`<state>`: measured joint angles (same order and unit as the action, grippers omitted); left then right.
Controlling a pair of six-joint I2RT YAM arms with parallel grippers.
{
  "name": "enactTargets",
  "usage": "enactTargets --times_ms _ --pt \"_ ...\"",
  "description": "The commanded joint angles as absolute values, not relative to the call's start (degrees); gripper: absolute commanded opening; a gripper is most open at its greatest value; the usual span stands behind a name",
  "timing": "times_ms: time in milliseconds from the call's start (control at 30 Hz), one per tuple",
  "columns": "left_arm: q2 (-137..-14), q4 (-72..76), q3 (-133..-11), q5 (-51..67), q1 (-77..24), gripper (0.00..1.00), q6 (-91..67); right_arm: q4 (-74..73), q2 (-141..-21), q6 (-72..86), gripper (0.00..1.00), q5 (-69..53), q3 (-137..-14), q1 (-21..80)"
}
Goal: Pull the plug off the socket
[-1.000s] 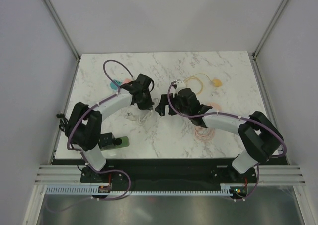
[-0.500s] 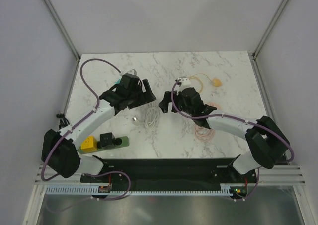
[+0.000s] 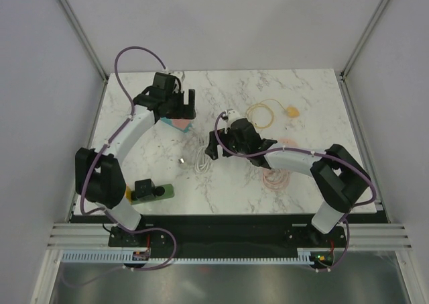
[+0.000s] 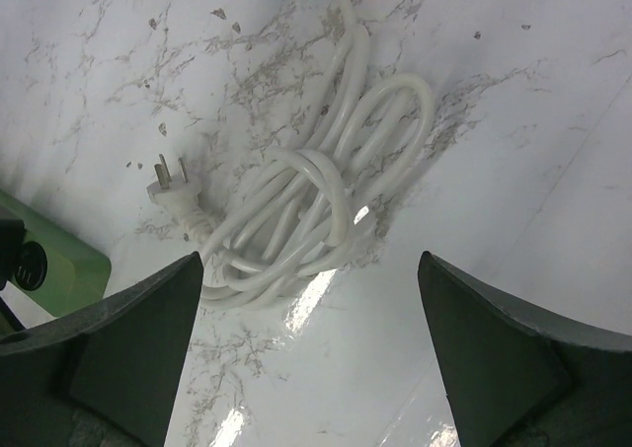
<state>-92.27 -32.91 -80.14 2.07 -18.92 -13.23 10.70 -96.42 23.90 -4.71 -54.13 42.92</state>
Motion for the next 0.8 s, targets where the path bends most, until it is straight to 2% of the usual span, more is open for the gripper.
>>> enactTargets --times_ms 0,267,467,567,700,767 --pt "-96.7 -34.8 -83.4 -1.9 -19.0 0.99 -2.4 11.1 -96.3 22.3 0.98 -5.3 -56.3 42.9" --pt "-102.9 -31.7 -82.4 -10.2 -18.8 0.98 -0.1 11.7 -97.2 22.1 0.98 -6.4 -56.4 43.0" --pt "-105.0 -29.1 -82.0 -8.1 -17.8 0.98 1.5 11.8 -99.2 22.2 0.98 -7.4 -57.0 43.0" --pt "-105.9 -28.7 -82.4 -2.1 -14.5 0.97 -1.5 12.0 -99.9 22.5 0.98 -7.8 -57.3 43.0" --pt "-106.6 -26.6 -82.7 9.7 -9.8 0.84 -4.9 12.0 -100.1 22.5 0.98 -8.3 -57.8 43.2" --pt "-106.6 -25.8 -82.9 13.9 -9.5 0.83 -5.1 11.8 -100.7 22.1 0.98 -8.0 -58.2 43.4"
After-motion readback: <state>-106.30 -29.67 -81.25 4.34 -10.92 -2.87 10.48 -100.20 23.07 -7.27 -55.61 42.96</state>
